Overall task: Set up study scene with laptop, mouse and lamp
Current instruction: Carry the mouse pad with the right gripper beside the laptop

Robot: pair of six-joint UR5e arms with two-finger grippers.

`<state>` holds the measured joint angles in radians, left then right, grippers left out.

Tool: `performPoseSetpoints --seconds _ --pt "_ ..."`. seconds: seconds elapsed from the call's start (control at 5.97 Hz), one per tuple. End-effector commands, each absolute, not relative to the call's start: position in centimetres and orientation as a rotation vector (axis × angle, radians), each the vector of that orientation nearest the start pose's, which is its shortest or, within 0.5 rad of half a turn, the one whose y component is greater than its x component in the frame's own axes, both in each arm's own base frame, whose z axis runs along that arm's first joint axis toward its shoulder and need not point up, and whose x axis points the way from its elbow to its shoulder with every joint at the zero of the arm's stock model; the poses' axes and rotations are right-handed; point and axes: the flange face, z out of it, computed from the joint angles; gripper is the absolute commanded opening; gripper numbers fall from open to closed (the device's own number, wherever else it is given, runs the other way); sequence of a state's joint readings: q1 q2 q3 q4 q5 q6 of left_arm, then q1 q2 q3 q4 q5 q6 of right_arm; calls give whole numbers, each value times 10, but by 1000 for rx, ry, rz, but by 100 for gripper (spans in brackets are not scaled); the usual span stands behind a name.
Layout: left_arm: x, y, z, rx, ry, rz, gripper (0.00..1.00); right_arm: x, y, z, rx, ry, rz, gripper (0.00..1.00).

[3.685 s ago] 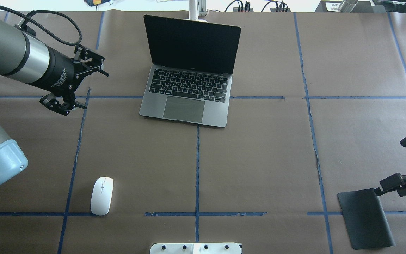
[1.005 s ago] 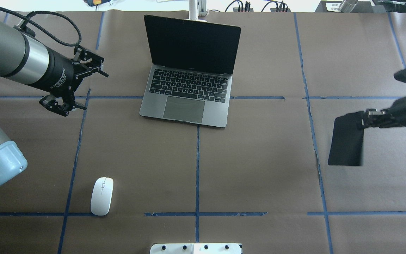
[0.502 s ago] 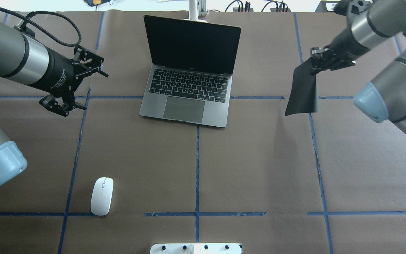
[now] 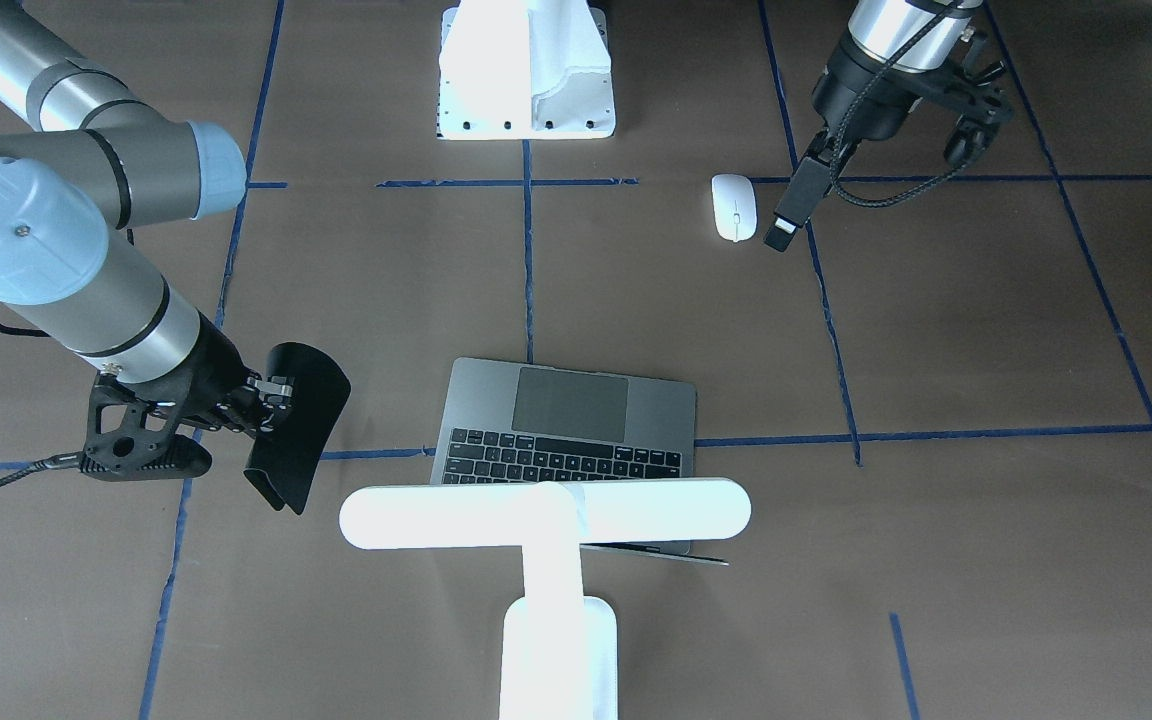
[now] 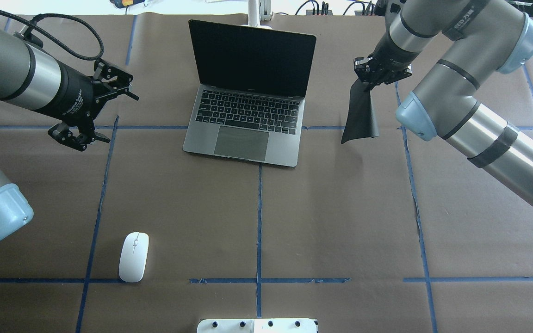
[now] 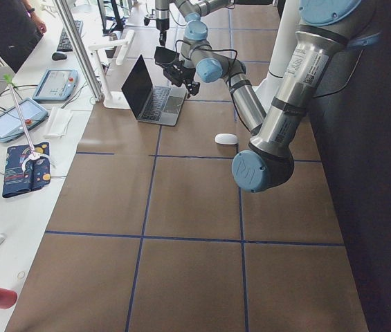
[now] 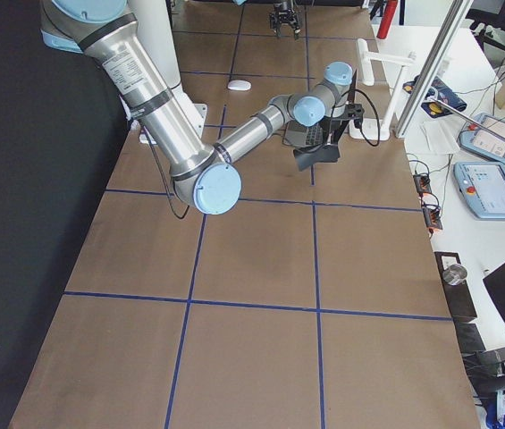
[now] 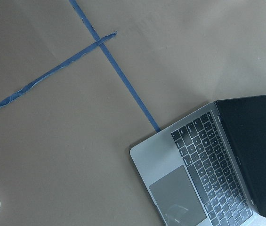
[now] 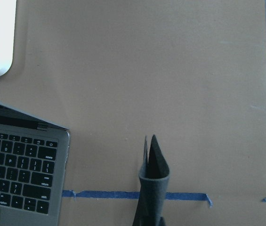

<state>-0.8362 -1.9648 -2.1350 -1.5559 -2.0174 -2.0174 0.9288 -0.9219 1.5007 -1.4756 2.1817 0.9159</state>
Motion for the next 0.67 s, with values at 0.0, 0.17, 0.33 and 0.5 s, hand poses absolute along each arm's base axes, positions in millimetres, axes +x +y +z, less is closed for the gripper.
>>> performPoseSetpoints --seconds 0.0,0.17,0.33,0.5 --pt "276 -444 205 -227 1037 -952 100 -411 -620 283 27 -855 24 0" --pt "275 -442 203 -227 1038 -950 100 -420 -630 280 51 -877 16 0" --pt "275 -442 203 -227 1038 -950 100 -428 -638 288 53 -877 14 0" --pt "275 -441 202 -228 1039 -951 100 -432 -640 294 44 -865 14 0"
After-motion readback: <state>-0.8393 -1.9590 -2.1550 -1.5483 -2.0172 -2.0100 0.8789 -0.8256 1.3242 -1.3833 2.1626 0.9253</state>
